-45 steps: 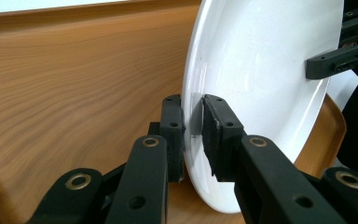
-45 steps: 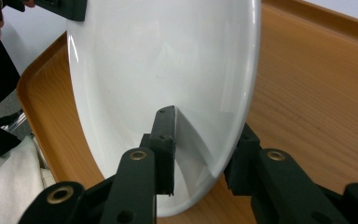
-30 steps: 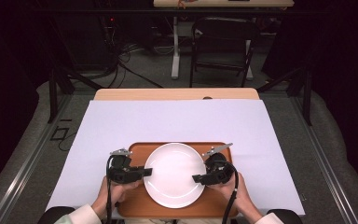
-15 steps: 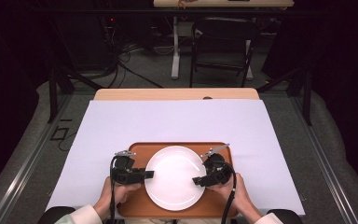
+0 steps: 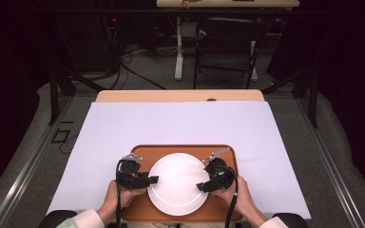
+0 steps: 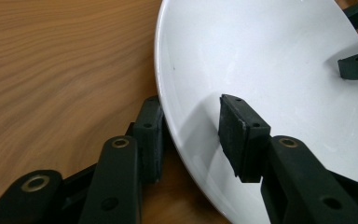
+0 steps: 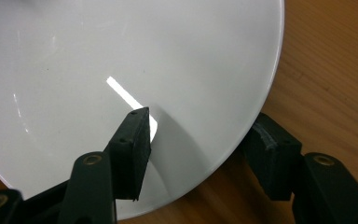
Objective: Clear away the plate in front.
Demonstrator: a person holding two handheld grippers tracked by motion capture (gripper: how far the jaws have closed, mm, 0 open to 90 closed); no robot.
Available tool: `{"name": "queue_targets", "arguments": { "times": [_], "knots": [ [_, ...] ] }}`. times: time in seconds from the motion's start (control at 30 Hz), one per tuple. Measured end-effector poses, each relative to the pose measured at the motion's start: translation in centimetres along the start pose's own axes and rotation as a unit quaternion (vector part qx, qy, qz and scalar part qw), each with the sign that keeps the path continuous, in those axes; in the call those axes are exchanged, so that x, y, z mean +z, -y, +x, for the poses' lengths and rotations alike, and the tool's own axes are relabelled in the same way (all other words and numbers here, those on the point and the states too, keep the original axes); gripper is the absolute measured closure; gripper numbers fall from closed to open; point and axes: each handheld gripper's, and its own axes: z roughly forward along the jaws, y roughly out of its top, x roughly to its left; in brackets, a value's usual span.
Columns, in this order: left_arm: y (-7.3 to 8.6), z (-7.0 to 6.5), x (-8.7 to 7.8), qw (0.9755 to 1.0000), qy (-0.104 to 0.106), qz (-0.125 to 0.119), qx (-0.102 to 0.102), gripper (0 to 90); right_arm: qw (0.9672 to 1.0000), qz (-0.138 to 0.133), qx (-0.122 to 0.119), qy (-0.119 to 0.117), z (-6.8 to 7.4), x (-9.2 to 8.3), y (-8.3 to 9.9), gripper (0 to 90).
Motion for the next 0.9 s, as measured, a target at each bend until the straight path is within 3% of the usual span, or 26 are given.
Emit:
{"name": "queue_targets", "arguments": {
  "times": [0.1, 0.2, 0.33, 0.43, 0.57, 0.7, 0.83, 0.9],
  "knots": [
    [0.0, 0.1, 0.0, 0.9999, 0.008, -0.004, -0.003, 56.6, 0.9999, 0.003, -0.008, 0.008, 0.2, 0.0, 0.0, 41.2],
    [0.0, 0.1, 0.0, 1.0, 0.004, -0.005, 0.001, 54.8, 0.9997, 0.003, -0.016, 0.02, 0.3, 0.0, 0.0, 39.0],
    [0.0, 0.2, 0.0, 0.9999, 0.01, -0.006, 0.001, 49.6, 0.9997, 0.001, -0.014, 0.019, 0.4, 0.0, 0.0, 37.5],
    [-0.1, 0.0, 0.0, 0.9999, 0.007, -0.002, 0.01, 44.2, 0.9996, 0.001, -0.02, 0.021, 0.4, -0.1, 0.0, 34.4],
    [-0.5, -0.3, -0.8, 0.9993, 0.009, -0.024, 0.027, 33.0, 0.9994, -0.016, -0.018, 0.023, 0.3, -0.7, 0.0, 26.4],
    [-1.1, -0.8, -2.2, 0.9969, 0.011, -0.054, 0.057, 23.3, 0.9987, -0.038, -0.025, 0.021, 0.0, -1.8, 0.3, 16.9],
    [-1.4, -1.5, -4.0, 0.9917, -0.003, -0.077, 0.103, 15.6, 0.9959, -0.079, -0.034, 0.028, -0.1, -3.5, 0.4, 14.1],
    [-1.5, -1.8, -5.0, 0.9902, 0.005, -0.09, 0.107, 14.2, 0.9941, -0.098, -0.038, 0.027, 0.0, -4.5, 0.5, 12.4]
  ]
}}
